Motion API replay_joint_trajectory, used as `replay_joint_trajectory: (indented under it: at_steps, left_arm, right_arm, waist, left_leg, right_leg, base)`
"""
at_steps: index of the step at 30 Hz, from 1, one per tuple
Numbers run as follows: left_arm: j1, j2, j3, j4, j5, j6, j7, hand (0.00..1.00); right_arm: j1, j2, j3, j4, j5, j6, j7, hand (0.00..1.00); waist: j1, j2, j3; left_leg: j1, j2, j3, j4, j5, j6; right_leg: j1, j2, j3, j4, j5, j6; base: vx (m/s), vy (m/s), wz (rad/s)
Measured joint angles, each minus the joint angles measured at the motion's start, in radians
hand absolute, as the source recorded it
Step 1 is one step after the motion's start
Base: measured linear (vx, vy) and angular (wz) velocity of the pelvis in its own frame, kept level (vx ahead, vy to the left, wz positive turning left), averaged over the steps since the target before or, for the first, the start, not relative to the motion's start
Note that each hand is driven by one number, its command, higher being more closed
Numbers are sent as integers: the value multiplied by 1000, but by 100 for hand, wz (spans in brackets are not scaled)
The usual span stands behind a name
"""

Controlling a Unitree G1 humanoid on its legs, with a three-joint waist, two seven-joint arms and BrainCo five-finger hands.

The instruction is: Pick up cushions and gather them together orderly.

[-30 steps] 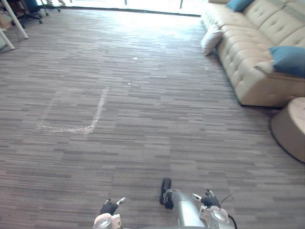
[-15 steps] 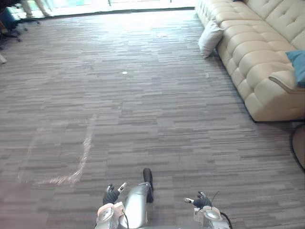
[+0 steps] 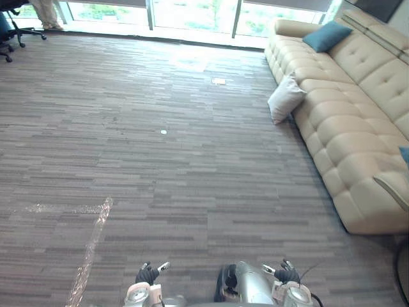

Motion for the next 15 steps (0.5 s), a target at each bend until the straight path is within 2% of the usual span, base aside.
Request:
replay_joint_trajectory:
  at_steps: [1,2,3,4,5,6,7,8,9,10,11,12,13,14,15]
  left_arm:
    - [16,-2,0,-3,2,0,-3,0]
    - [19,-11,1,-2,1,-1,-4,0]
    - [18,-32,3,1,4,0,-5,0]
    - [21,-44,10,2,7,0,-7,0]
    - [16,-59,33,-2,11,1,-9,0]
    - [12,-73,56,-8,9,0,-10,0]
    - [10,-76,77,-17,7,0,-13,0]
    - [9,-74,88,-26,-1,0,-13,0]
    - [8,-58,91,-42,-3,0,-13,0]
    - [14,-53,90,-63,-7,-2,-13,0]
    - [14,-34,87,-87,-36,-13,-14,0]
    - [14,-30,86,-101,-54,-17,-14,0]
    - [11,-32,86,-120,-81,-21,-14,0]
    - [13,-39,87,-129,-90,-24,-14,0]
    - [16,-50,88,-146,-102,-39,-13,0]
  right_arm:
    - [3,1,0,-12,-1,3,0,0]
    - [7,-2,-2,-24,-1,9,1,0]
    - [8,-13,-5,-31,-1,9,7,0]
    - [6,-19,-7,-36,-1,9,9,0]
    - [5,-30,-5,-45,0,10,11,0]
    - [-8,-32,0,-44,2,15,9,0]
    - [-15,-23,9,-37,8,20,9,0]
    - [-24,-20,13,-19,18,24,12,0]
    - [-29,-9,21,-6,22,29,11,0]
    - [-26,-1,37,3,26,30,8,0]
    - [-35,10,48,31,39,30,8,0]
    - [-48,13,48,52,46,31,8,0]
    - [-63,14,47,72,58,40,9,0]
    - [-65,12,59,71,59,44,7,0]
    - [-60,10,86,57,59,42,1,0]
  waist:
    - [-8,1,-2]
    - [-15,12,-4]
    - [-16,47,-27]
    - [-16,60,-33]
    - [-16,96,-27]
    - [-6,126,-13]
    - [-6,129,-6]
    - [-2,121,1]
    - [14,100,13]
    - [18,69,16]
    - [31,44,11]
    - [39,32,17]
    - [57,37,26]
    - [63,43,25]
    - [79,42,25]
  left_leg:
    - [40,7,-2,6,-24,-25]
    - [65,24,-9,40,-30,-36]
    - [23,74,-23,190,-32,-41]
    - [-16,94,-34,291,-26,-50]
    - [-114,141,-56,540,48,-118]
    - [-241,194,-78,846,184,-164]
    - [-306,230,-66,999,184,-163]
    - [-346,258,-46,1091,177,-153]
    - [-398,276,-22,1162,154,-117]
    - [-466,275,-4,1179,134,-94]
    - [-570,259,26,1114,95,-66]
    - [-617,246,38,1036,77,-59]
    - [-689,222,60,852,58,-44]
    - [-730,211,66,757,64,-38]
    - [-779,179,79,556,109,-53]
  right_leg:
    - [-10,3,0,27,-4,-42]
    - [-27,18,29,108,73,-134]
    - [-35,39,28,187,83,-161]
    - [-24,53,18,205,52,-155]
    - [17,92,8,208,-7,-163]
    - [90,137,22,193,-60,-173]
    - [148,162,34,177,-88,-177]
    - [209,177,52,158,-106,-180]
    - [312,184,79,112,-122,-174]
    - [391,184,109,51,-125,-173]
    - [493,170,141,-39,-124,-172]
    - [534,161,159,-76,-124,-172]
    - [600,149,193,-123,-124,-170]
    - [624,140,207,-138,-132,-158]
    - [664,114,247,-162,-170,-121]
  base:
    - [892,-154,43]
    - [1113,-225,41]
    - [1127,-239,22]
    - [750,-186,4]
    - [889,-206,-20]
    - [873,-188,-31]
    - [1018,-203,-41]
    - [816,-138,-35]
    - [791,-141,-29]
    - [757,-127,-37]
    - [725,-90,-45]
    - [854,-58,-78]
    - [697,9,-74]
    - [792,142,-94]
    - [652,193,-74]
